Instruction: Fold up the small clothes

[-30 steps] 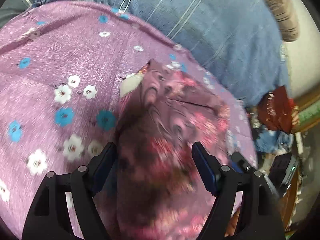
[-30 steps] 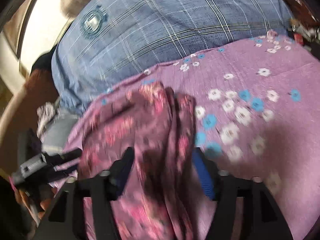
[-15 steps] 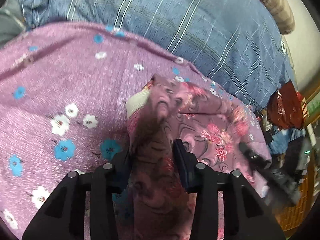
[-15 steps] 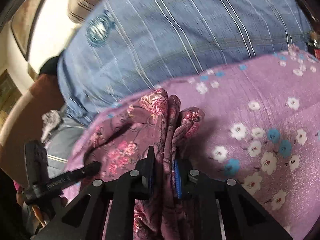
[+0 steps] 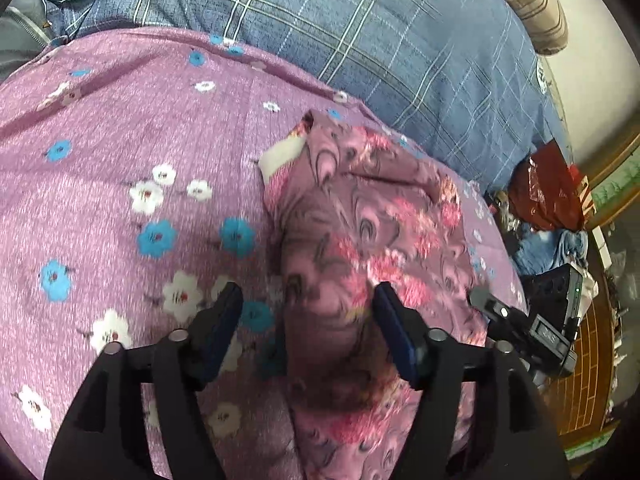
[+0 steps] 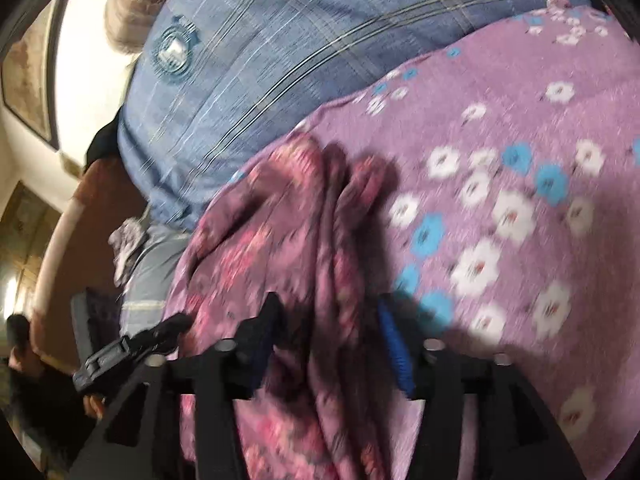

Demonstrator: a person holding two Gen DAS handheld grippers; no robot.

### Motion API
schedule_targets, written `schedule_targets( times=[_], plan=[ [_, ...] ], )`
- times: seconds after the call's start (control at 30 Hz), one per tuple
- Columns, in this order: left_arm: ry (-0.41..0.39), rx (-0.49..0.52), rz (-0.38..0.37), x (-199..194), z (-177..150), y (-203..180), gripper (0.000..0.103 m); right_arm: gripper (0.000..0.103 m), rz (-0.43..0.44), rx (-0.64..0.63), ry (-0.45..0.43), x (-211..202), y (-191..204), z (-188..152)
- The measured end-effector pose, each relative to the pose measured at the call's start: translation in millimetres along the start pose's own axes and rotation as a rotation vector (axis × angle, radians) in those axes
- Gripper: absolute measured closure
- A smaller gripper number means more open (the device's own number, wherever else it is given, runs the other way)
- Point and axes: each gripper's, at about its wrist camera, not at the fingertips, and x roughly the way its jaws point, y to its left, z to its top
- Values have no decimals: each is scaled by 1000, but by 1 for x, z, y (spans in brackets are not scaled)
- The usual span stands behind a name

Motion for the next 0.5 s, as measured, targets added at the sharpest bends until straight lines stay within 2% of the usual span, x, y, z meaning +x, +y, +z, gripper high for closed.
schedule_targets(
  times=[0.07,0.1,0.13,0.17,0.23,0.33,0.43,0.5],
  plan=[
    [12,-1,16,4,-3,-1,33,35,4,-42,37,5,7,-8],
    [16,-9,10,5,-5,0,33,40,-16,-78,38,5,13,-13],
    [16,-21,4,3,-6,0,34,48,-80,-149,14,3,25,-18],
    [8,-30,-8,0,-8,0,35,76,-122,-206,-5,1,35,-22],
    [-8,-3,4,-6,-12,-5,35,79,-173,-283,-64,-11,55,-29],
    [-25,68,117,-5,-20,-14,35,81,-178,-305,-122,-26,66,-35],
    [1,73,135,2,-25,-15,35,81,-249,-228,-70,-18,48,-36],
    [7,50,123,0,-26,-14,35,76,-229,-148,-37,-14,32,-35]
  ],
)
